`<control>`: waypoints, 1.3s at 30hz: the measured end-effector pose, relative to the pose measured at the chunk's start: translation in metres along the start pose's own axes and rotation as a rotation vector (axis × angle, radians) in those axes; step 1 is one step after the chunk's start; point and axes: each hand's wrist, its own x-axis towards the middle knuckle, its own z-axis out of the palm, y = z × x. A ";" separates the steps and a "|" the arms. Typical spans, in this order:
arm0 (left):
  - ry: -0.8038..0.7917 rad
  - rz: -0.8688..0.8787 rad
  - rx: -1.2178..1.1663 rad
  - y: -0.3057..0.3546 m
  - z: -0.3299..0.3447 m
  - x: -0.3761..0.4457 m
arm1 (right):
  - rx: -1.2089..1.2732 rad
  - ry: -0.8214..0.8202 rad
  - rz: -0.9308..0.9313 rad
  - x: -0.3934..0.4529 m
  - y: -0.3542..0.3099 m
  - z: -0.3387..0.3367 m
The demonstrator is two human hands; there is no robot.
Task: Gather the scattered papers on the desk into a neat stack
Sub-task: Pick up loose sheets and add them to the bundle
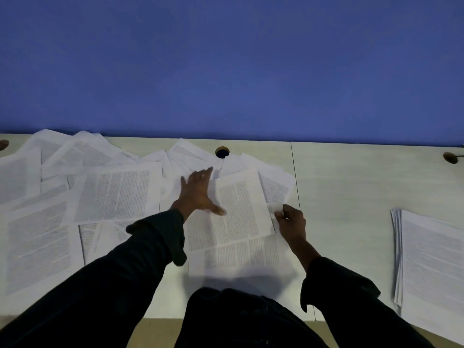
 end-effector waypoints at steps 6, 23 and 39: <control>-0.249 0.149 -0.200 0.032 0.005 0.023 | 0.050 -0.014 0.011 0.022 -0.022 0.008; 0.118 0.193 0.425 0.016 0.018 0.046 | -0.198 0.004 0.262 -0.004 -0.041 0.053; -0.012 0.181 -0.110 0.024 -0.013 0.049 | 0.100 0.170 0.342 -0.004 -0.047 0.049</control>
